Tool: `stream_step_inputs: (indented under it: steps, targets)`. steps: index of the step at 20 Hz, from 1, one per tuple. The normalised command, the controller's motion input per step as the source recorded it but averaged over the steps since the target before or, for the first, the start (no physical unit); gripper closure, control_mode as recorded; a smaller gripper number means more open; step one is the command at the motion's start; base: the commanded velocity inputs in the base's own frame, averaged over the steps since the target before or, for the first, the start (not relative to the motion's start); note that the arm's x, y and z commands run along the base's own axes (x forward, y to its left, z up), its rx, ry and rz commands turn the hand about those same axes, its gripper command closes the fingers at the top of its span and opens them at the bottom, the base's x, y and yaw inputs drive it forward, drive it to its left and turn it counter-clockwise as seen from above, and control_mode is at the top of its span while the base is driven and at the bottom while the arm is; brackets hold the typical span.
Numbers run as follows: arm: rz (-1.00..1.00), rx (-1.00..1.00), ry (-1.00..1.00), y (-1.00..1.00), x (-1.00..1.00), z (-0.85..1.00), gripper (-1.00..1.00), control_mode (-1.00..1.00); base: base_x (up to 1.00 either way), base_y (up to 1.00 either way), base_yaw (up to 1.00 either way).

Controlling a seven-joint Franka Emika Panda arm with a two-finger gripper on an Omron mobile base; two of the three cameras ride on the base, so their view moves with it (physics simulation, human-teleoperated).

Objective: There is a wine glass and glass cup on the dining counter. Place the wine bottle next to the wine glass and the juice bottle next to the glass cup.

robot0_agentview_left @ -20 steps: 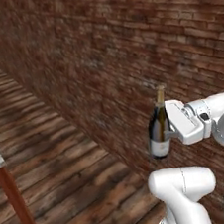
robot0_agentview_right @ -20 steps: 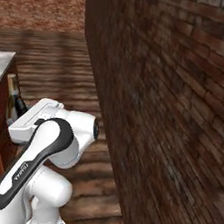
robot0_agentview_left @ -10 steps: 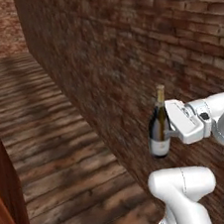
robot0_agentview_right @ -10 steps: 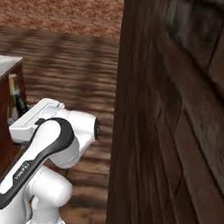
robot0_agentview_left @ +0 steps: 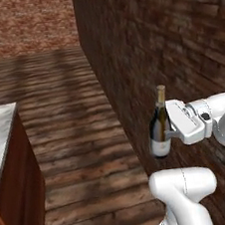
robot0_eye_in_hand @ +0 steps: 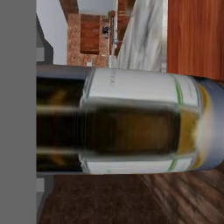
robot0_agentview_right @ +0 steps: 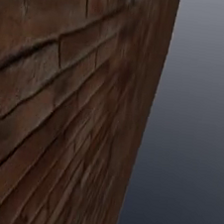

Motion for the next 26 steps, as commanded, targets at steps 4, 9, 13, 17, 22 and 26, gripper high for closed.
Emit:
stream_step_inputs:
  steps: [4,9,13,17,22,26]
  targets:
    - [0.00,0.00,0.00,0.00,0.00,0.00,1.00,1.00,1.00,-0.49,0.38]
    - [0.00,0.00,0.00,0.00,0.00,0.00,1.00,1.00,1.00,-0.55,0.36]
    - [0.00,0.00,0.00,0.00,0.00,0.00,1.00,1.00,1.00,-0.57,0.37]
    - [0.00,0.00,0.00,0.00,0.00,0.00,1.00,1.00,1.00,-0.60,0.37]
    - [0.00,0.00,0.00,0.00,0.00,0.00,1.00,1.00,1.00,-0.59,0.38]
    - [0.00,0.00,0.00,0.00,0.00,0.00,1.00,1.00,1.00,-0.58,0.40]
